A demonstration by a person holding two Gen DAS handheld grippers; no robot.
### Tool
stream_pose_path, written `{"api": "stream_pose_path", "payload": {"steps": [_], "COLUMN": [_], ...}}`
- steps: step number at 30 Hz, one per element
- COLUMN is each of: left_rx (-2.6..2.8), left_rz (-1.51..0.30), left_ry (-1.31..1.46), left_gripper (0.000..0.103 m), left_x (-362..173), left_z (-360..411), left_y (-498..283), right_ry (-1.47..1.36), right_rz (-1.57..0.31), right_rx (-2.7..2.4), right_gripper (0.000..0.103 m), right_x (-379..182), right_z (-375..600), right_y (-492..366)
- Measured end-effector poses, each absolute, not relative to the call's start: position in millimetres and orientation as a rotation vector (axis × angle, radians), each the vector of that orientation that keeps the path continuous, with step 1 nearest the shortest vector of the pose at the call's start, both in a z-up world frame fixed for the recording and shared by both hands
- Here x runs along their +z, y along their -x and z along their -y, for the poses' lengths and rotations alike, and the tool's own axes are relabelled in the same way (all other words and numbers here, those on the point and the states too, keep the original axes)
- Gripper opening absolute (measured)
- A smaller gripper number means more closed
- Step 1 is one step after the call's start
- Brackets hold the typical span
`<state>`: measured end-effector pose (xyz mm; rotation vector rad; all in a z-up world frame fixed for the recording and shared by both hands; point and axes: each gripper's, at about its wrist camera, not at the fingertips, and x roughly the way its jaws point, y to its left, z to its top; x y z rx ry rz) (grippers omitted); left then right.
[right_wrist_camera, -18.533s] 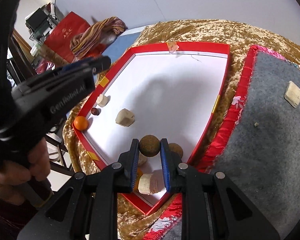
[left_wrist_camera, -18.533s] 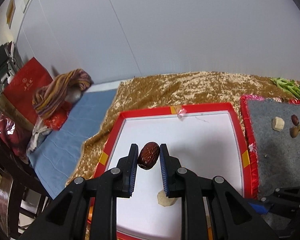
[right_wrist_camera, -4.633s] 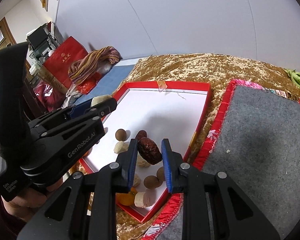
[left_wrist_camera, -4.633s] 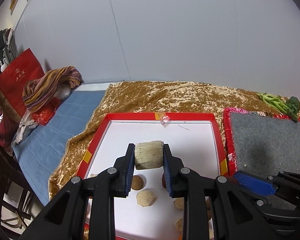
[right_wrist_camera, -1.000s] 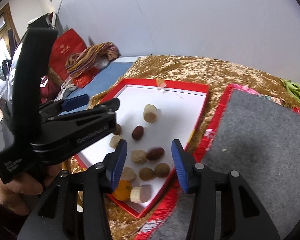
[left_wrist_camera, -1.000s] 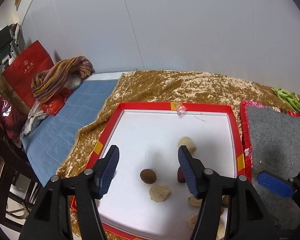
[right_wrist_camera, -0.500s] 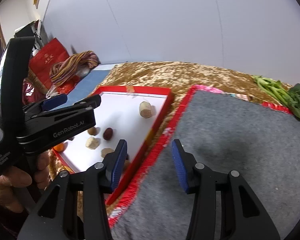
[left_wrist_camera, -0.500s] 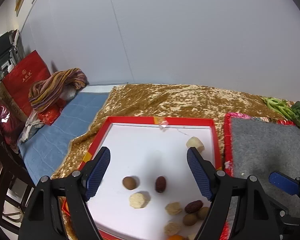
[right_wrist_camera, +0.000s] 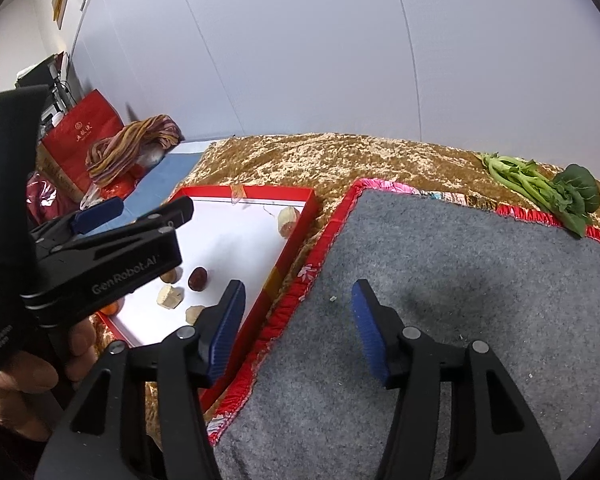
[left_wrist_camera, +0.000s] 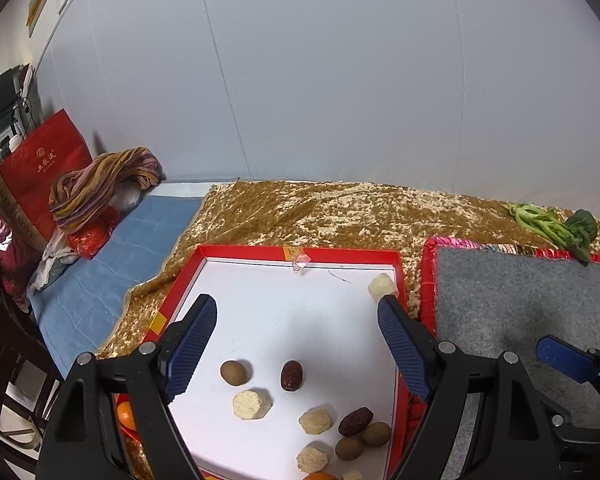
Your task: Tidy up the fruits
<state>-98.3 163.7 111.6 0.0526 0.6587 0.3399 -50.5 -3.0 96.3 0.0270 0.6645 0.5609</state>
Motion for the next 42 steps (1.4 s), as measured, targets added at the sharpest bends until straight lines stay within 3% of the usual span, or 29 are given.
{"api": "stream_pose_path", "payload": {"steps": [42], "left_rx": [0.358], "left_rz": [-0.674], "left_ry": [-0.038], "left_gripper": [0.087], "left_x": [112], "left_z": [-178], "left_y": [103], "right_ry": [0.036], "right_rz": [-0.634], "right_rx": [0.517], "right_gripper": [0.058], "right_x": [98], "right_z": [-13], "right_y": [55]}}
